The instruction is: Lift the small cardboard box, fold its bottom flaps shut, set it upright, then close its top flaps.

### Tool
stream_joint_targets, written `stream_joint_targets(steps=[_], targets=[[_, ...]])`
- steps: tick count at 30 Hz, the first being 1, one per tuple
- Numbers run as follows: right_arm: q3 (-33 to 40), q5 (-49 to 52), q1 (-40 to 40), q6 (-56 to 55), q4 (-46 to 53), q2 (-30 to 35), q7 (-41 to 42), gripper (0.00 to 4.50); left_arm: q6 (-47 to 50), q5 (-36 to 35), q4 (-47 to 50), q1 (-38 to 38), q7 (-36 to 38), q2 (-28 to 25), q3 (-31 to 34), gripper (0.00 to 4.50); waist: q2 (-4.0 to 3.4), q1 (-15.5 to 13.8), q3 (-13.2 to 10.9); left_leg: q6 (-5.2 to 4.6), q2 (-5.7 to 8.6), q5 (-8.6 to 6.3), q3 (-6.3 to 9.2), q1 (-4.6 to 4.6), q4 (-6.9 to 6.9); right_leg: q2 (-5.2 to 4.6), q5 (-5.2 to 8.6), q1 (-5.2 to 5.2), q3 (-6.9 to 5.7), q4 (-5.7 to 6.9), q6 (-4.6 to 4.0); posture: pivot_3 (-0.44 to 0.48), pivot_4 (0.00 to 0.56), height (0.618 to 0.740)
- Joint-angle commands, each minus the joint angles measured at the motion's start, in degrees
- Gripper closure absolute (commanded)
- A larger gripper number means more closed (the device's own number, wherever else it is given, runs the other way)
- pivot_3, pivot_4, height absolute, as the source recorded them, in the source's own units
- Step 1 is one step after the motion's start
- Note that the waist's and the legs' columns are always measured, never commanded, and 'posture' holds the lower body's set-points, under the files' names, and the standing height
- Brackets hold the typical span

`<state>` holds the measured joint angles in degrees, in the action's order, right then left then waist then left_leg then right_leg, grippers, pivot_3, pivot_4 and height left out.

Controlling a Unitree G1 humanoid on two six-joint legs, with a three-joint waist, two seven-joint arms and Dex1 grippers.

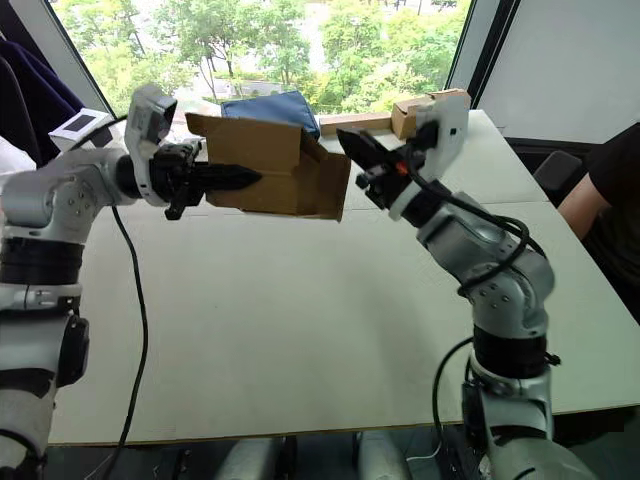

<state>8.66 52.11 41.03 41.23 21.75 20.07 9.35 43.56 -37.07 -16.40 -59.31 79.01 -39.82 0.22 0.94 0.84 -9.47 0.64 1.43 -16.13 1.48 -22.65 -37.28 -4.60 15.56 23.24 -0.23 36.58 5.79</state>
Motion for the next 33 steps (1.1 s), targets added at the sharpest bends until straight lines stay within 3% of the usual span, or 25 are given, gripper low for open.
stream_joint_targets(steps=[1, 18, 33], targets=[[0.8, -2.7, 3.2, -2.5, -1.1, -0.6, -0.5, 4.46, -2.0, 0.9, -1.0, -3.4, 2.0, 0.0, 0.3, 4.5, 0.0, 0.1, 0.0, -0.01, 0.0, -0.01, 0.0, 0.0, 0.0, 0.0, 0.0, 0.01, 0.0, 0.03, 0.0, 0.0, 0.15, 0.737], [-4.3, -4.6, 0.2, -0.8, 2.8, -3.9, 1.7, 4.46, -1.8, 0.5, -2.7, -4.0, -0.2, 2.3, 3.4, 4.5, 0.0, 0.2, 0.0, -0.05, 0.03, -0.02, 0.0, -0.02, -0.1, 0.03, 0.01, 0.11, 0.07, 0.46, -0.01, 0.0, 0.15, 0.737], [-5.7, -3.1, 0.9, -0.5, 3.2, -6.4, 5.0, 4.46, 3.2, -3.3, 0.5, -1.5, 3.2, 2.2, 3.5, 4.5, 0.0, 0.2, 0.0, -0.04, 0.02, -0.02, 0.01, -0.01, -0.11, 0.04, 0.01, 0.11, 0.07, 0.48, -0.01, 0.0, 0.15, 0.737]])
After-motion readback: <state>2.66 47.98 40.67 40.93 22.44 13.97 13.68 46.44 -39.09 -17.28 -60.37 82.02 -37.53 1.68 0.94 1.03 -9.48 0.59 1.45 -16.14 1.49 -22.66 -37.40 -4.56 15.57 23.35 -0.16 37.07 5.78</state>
